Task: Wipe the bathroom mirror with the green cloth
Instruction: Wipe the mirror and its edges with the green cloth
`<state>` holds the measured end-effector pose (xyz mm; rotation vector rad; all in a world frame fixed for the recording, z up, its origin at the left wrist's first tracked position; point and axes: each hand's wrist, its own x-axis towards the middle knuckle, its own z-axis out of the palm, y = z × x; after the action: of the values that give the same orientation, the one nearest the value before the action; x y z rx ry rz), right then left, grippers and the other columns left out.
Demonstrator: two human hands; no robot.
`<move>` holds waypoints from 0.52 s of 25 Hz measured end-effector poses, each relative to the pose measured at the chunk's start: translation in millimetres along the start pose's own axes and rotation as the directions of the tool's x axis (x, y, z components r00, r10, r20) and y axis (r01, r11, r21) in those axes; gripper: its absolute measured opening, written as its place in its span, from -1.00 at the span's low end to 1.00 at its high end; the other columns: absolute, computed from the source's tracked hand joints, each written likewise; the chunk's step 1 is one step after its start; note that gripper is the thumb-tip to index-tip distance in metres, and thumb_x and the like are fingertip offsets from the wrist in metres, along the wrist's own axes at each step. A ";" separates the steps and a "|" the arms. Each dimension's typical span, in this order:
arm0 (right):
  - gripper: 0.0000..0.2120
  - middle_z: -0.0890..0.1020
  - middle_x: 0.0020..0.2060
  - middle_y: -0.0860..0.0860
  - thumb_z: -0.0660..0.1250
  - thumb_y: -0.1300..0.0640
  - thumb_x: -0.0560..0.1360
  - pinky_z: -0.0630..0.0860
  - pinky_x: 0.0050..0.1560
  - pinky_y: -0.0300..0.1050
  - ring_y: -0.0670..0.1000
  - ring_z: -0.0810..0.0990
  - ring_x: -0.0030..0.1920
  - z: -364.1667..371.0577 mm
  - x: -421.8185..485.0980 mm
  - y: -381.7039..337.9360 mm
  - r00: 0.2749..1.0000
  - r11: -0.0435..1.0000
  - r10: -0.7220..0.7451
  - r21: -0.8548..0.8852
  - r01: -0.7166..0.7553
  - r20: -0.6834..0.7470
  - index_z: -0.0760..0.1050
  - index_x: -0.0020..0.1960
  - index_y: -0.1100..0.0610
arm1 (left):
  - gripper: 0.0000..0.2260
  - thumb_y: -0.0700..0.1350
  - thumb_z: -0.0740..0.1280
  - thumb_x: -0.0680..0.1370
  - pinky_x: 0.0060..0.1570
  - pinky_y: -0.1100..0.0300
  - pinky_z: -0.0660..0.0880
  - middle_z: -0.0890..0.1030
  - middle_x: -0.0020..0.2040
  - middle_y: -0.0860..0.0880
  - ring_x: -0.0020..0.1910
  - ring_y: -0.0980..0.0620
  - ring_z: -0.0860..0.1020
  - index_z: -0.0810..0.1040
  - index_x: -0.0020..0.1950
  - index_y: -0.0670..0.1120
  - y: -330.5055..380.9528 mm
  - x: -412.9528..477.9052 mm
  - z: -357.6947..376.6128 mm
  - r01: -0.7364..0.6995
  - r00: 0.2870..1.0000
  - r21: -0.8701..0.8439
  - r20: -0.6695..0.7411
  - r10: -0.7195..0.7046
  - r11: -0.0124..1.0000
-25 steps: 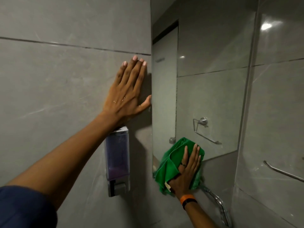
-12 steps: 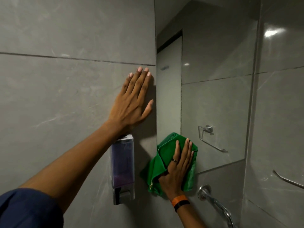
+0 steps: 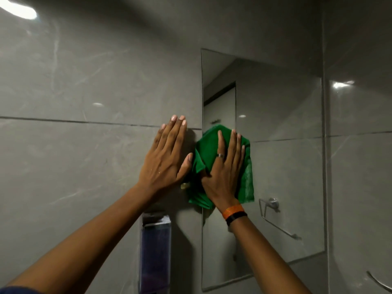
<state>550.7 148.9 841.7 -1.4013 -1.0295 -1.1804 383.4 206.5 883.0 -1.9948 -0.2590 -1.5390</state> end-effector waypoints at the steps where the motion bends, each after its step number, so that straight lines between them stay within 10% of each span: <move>1: -0.03 0.07 0.68 0.25 0.22 -0.29 0.39 -0.04 0.67 0.34 0.28 -0.03 0.70 -0.7 20.0 -3.2 1.000 1.000 -0.003 0.011 0.003 -0.010 0.09 0.68 0.15 | -0.35 0.10 0.06 0.67 0.64 -0.10 0.03 0.17 0.65 -0.27 0.66 -0.18 0.09 0.12 0.62 -0.30 -1.3 3.3 -1.3 0.004 1.000 0.006 -0.018 -0.004 1.000; 13: -0.22 0.12 0.67 0.24 0.13 -0.22 0.53 -0.09 0.69 0.24 0.26 0.00 0.70 -12.3 253.5 -30.6 0.987 0.988 -0.156 -0.004 0.156 0.028 0.14 0.67 0.09 | -0.33 0.13 0.07 0.66 0.66 0.00 -0.05 0.11 0.65 -0.23 0.66 -0.17 0.07 0.10 0.63 -0.29 -18.6 41.9 -11.0 0.056 0.997 0.092 -0.051 -0.052 0.994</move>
<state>560.4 143.0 1097.2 -1.3646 -1.1732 -1.2815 378.1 206.8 929.9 -1.8896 -0.3615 -1.5769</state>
